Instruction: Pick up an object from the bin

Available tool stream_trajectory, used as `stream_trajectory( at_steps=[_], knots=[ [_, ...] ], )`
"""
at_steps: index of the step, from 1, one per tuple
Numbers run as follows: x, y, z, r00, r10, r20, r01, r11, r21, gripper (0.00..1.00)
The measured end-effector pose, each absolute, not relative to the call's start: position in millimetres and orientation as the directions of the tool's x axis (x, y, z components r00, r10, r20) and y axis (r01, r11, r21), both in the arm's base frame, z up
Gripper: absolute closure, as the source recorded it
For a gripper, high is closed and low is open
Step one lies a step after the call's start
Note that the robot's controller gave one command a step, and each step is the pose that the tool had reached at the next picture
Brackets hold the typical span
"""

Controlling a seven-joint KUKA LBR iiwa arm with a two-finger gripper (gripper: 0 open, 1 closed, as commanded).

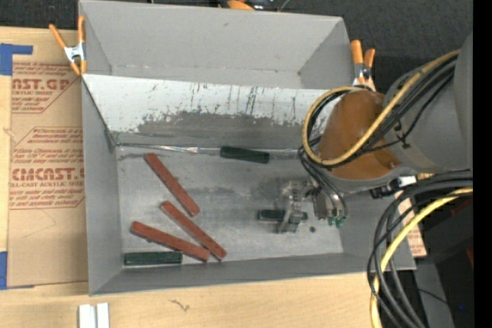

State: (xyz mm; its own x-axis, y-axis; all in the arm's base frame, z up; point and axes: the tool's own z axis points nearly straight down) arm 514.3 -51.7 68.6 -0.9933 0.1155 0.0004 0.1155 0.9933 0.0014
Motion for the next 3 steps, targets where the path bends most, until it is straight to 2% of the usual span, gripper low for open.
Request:
stream_trajectory(
  at_steps=[1, 2, 3],
  knots=[
    [514.5, -51.0, 78.4, -0.993, 0.114, -0.001, 0.114, 0.993, 0.001, 1.0],
    [515.1, -50.1, 101.7, -0.994, 0.113, -0.003, 0.113, 0.994, 0.001, 1.0],
    [516.5, -49.6, 151.3, -0.994, 0.112, -0.006, 0.112, 0.994, 0.001, 1.0]
  ],
)
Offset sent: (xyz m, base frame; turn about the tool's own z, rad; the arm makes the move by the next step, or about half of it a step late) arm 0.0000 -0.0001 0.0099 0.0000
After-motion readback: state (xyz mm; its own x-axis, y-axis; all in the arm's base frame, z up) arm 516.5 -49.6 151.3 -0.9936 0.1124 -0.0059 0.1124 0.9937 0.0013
